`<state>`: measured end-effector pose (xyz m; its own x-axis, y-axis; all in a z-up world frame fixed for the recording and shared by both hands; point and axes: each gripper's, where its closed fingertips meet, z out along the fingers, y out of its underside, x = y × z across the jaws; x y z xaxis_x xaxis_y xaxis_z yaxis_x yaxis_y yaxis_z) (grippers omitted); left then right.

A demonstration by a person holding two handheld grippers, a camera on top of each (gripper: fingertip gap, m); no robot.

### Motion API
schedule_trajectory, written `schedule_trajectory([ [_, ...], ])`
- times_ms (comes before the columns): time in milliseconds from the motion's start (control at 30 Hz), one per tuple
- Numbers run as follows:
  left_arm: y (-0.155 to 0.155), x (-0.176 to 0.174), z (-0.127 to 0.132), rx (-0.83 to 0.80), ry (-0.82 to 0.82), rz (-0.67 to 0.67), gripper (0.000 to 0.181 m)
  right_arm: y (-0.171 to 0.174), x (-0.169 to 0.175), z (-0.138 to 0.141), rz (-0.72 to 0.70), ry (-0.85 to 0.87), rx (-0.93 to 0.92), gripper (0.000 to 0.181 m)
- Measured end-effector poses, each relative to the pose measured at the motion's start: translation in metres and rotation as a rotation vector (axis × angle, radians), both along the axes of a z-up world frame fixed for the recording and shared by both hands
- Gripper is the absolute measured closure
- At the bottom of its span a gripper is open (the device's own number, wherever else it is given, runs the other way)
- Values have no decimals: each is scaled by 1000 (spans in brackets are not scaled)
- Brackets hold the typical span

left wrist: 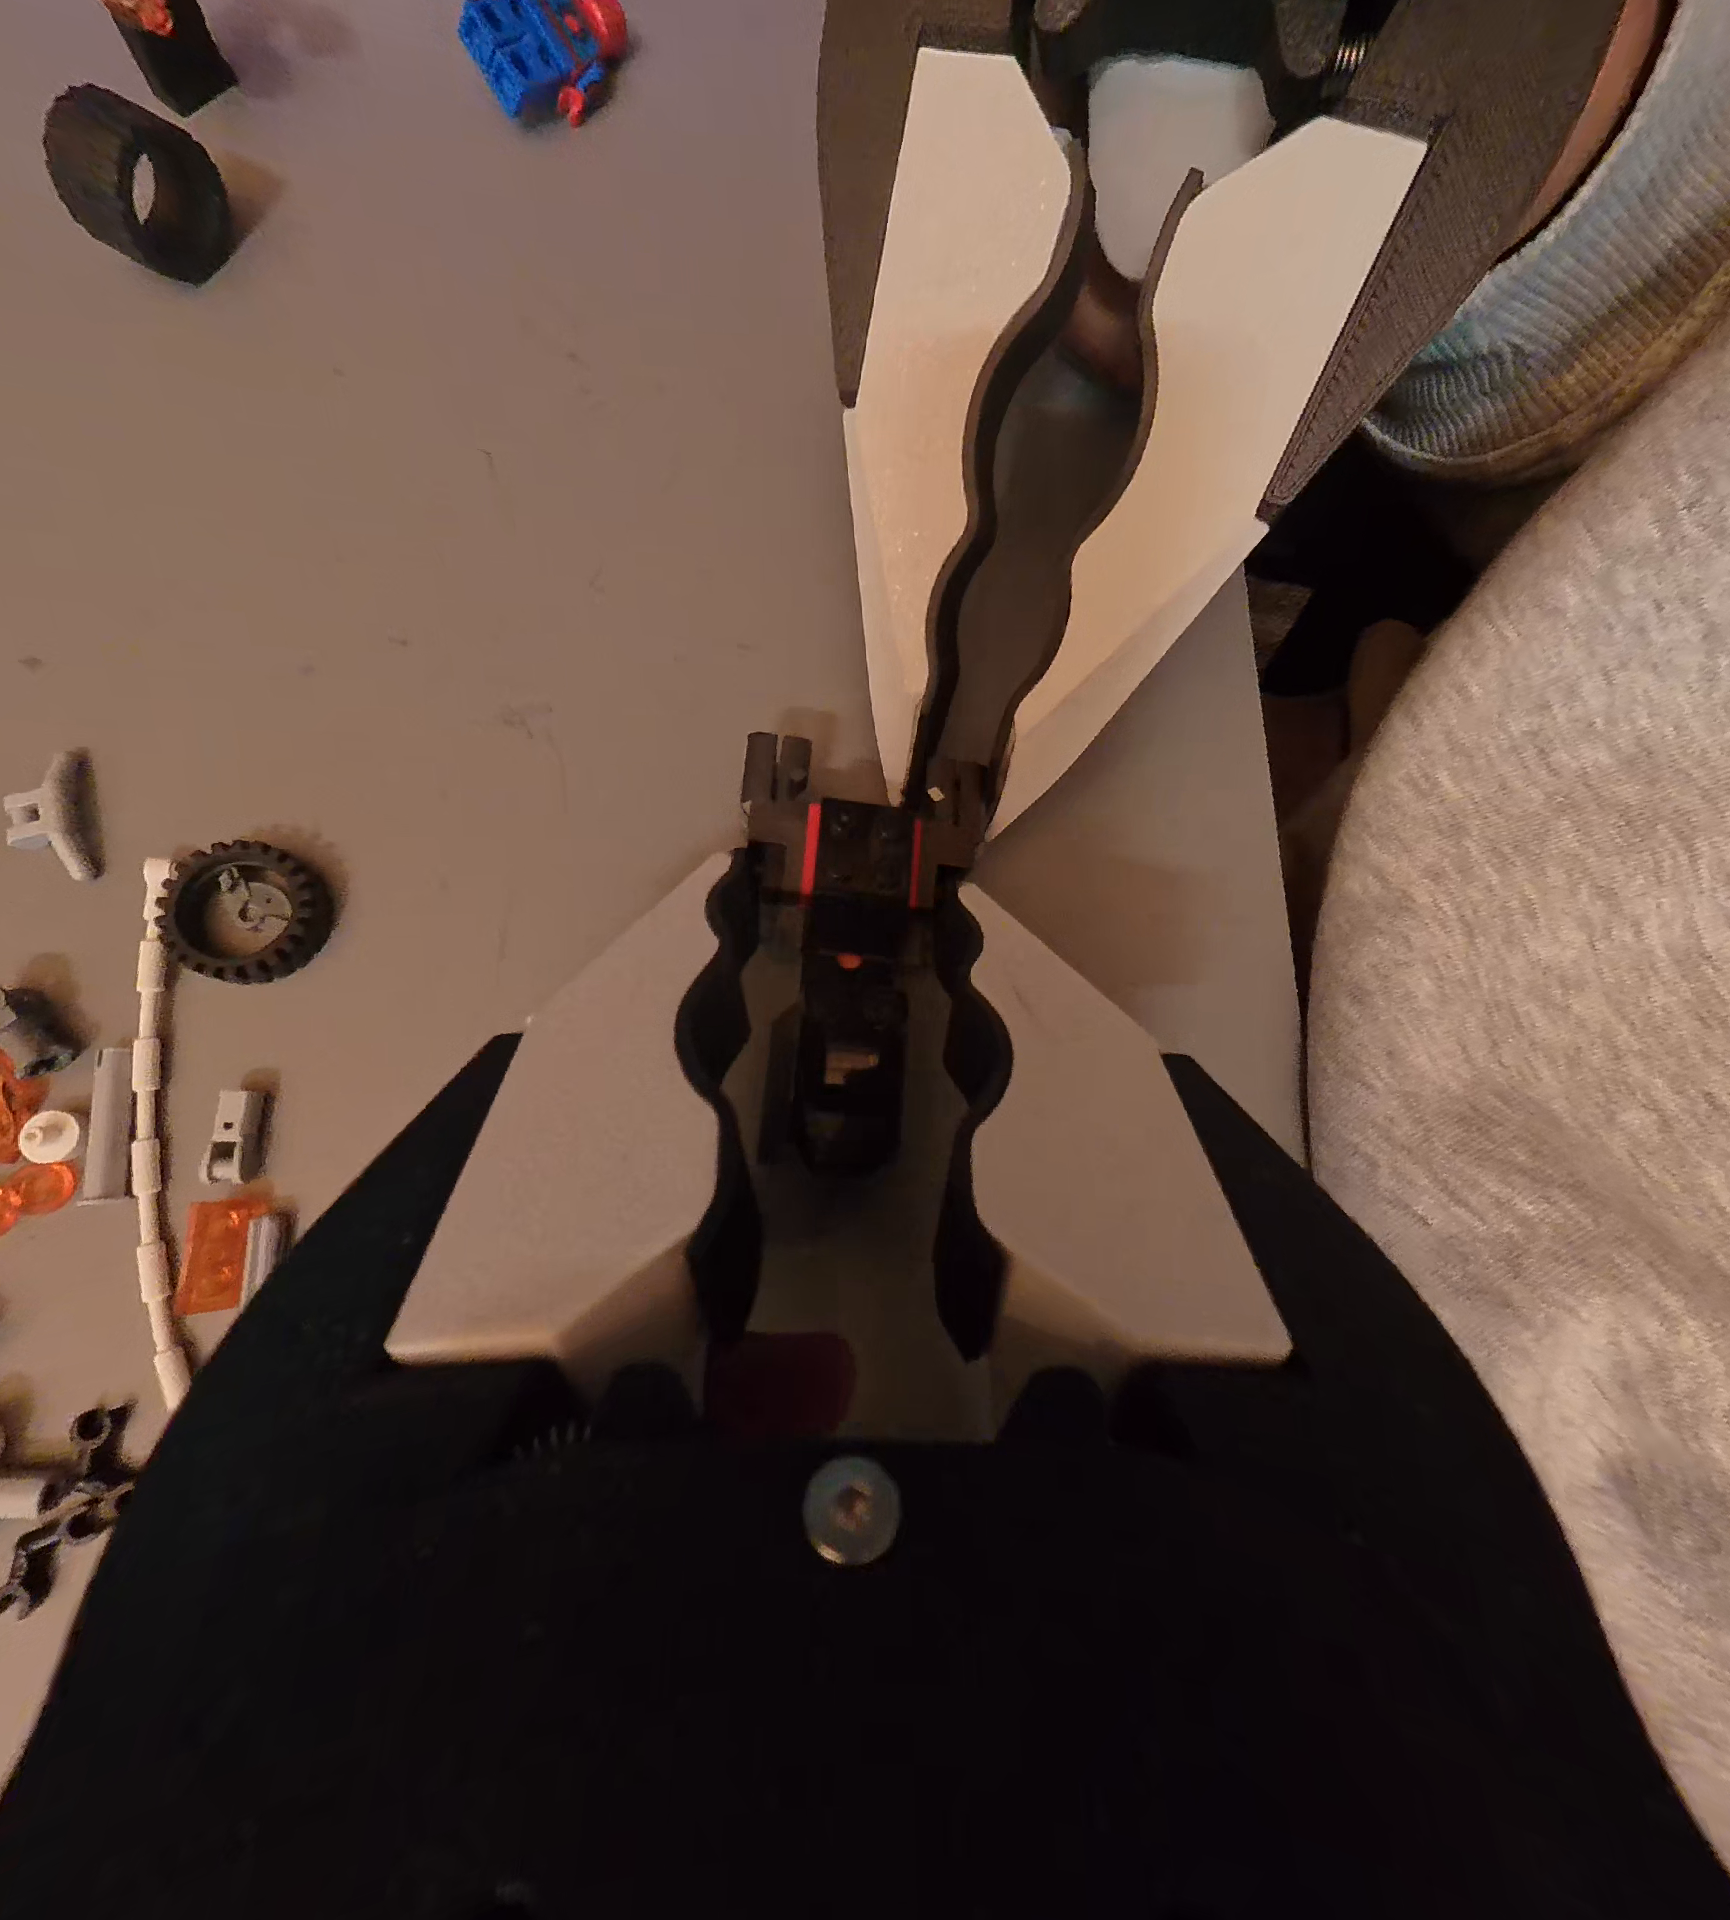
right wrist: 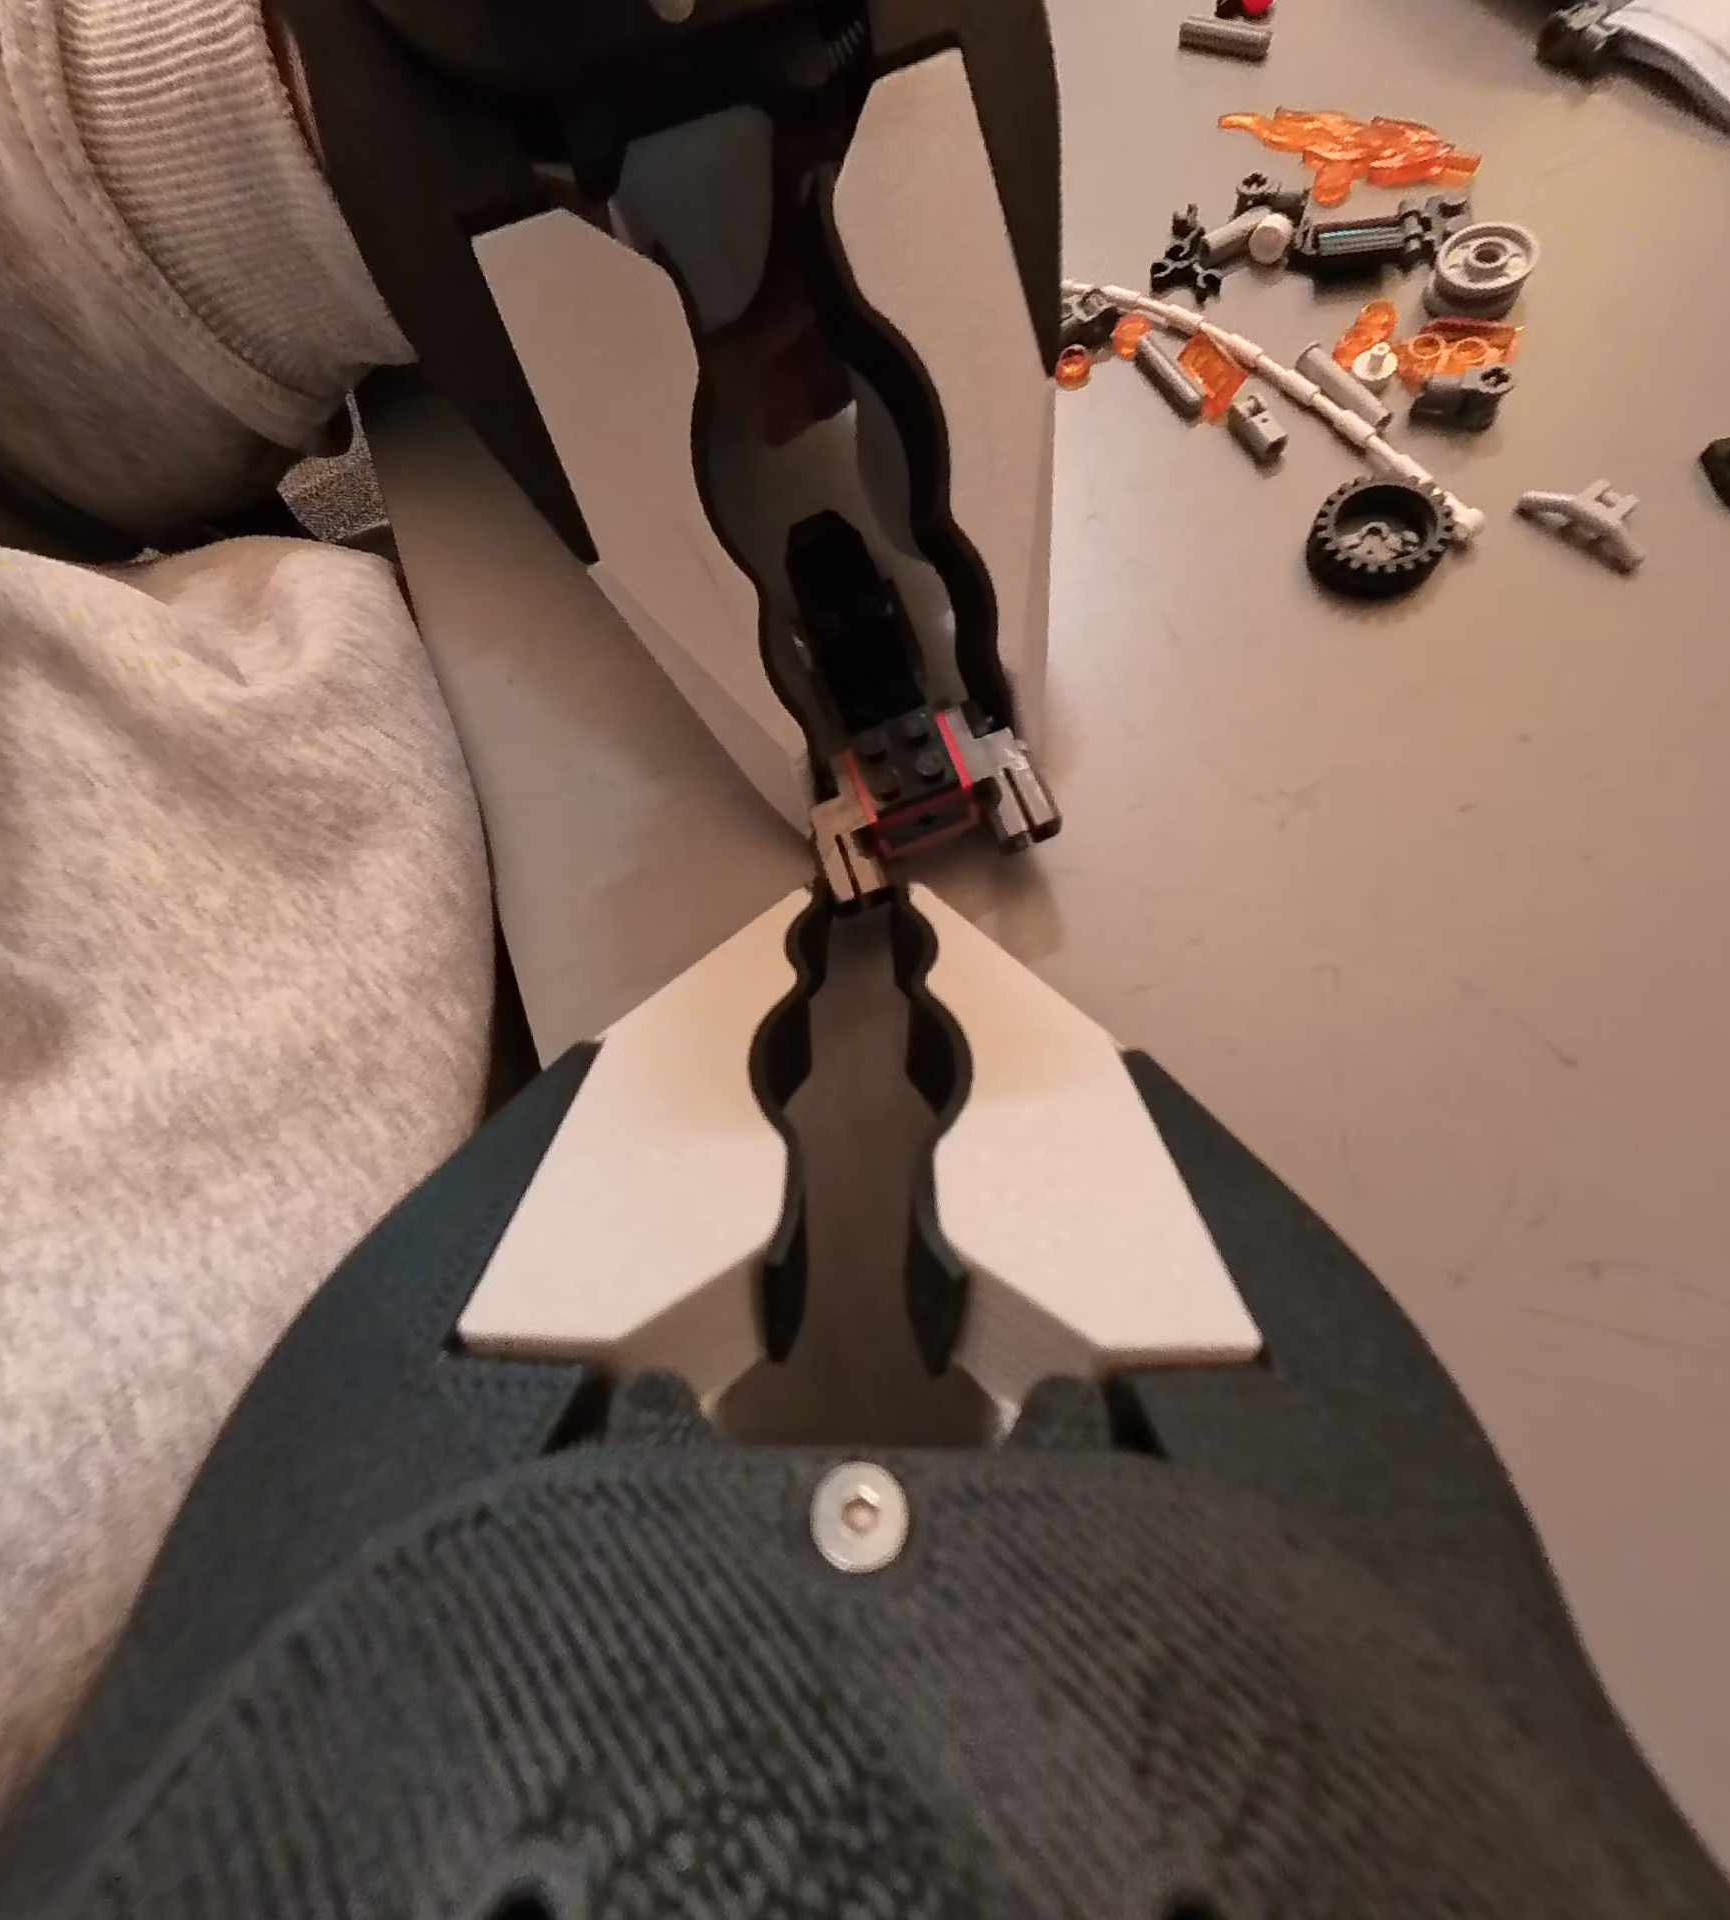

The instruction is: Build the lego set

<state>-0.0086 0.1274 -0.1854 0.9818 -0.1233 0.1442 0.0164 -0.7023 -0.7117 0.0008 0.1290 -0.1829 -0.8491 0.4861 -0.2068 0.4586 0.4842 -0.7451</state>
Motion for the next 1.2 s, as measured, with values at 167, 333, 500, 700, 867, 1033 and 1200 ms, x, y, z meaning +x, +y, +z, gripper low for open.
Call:
schedule_trajectory([
  [167, 0, -1, 1, 1, 18, 1, 147, 0, 0, 1, -2, 49, 14, 162],
  [333, -2, -6, 2, 1, 1, 26, 147, 3, -4, 14, -26, 73, -62, 155],
  [500, -6, -8, 3, 7, -4, 32, 140, 11, -12, 37, -79, 133, -194, 156],
  [700, -15, -11, 18, 96, -25, 54, 135, 34, -31, 83, -254, 514, -305, 168],
  [867, -26, -12, 28, 150, -66, 61, 133, 39, -32, 91, -285, 574, -334, 171],
  [1033, -29, -20, 33, 185, -41, 86, 132, 37, -35, 87, -283, 558, -313, 171],
  [1200, -29, -37, 53, 339, -54, 157, 133, 39, -36, 87, -295, 553, -313, 170],
])
